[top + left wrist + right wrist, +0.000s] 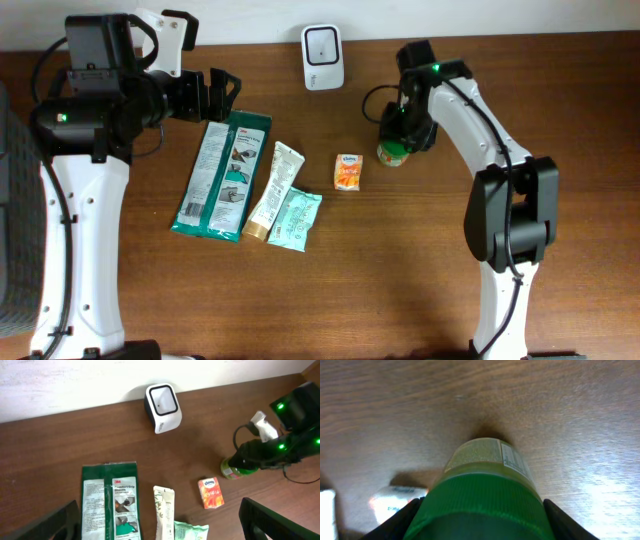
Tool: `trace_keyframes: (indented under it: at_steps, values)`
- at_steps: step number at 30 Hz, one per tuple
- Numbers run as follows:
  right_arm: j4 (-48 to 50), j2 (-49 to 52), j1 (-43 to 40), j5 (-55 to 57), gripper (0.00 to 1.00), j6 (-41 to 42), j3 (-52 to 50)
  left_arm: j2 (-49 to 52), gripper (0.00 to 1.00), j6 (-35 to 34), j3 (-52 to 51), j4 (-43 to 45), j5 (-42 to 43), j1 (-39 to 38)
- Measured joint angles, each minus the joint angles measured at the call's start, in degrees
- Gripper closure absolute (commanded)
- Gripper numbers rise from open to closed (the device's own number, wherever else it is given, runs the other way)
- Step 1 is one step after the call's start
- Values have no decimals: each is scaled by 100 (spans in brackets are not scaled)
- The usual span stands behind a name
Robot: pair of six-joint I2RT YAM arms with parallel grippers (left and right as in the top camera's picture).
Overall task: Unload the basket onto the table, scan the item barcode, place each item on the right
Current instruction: 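Lift the jar with the right gripper toward the barcode scanner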
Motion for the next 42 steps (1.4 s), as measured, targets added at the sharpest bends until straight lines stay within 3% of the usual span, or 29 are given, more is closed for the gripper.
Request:
trace_keyframes:
  at_steps: [3, 6, 11, 15, 24, 29, 38, 42]
  values:
    - [136, -44, 0, 9, 29, 59, -157, 0, 1, 0, 0, -4, 0, 0]
    - [48, -37, 0, 48, 16, -922, -144, 0, 1, 0, 0, -4, 0, 0]
    - [-474, -9, 0, 70, 15, -3042, 376, 0, 1, 0, 0, -4, -2, 0]
    - [-581, -9, 0, 72, 12, -3834, 461, 0, 1, 0, 0, -4, 0, 0]
    - [-334, -9, 0, 70, 13, -4039, 308, 0, 1, 0, 0, -4, -2, 0]
    - [-315, -7, 0, 70, 22, -3943, 286, 0, 1, 0, 0, -2, -2, 0]
    - [-295, -7, 0, 68, 24, -3580, 225, 0, 1, 0, 0, -4, 0, 0]
    - [-275, -7, 0, 68, 30, -3434, 188, 0, 1, 0, 0, -4, -2, 0]
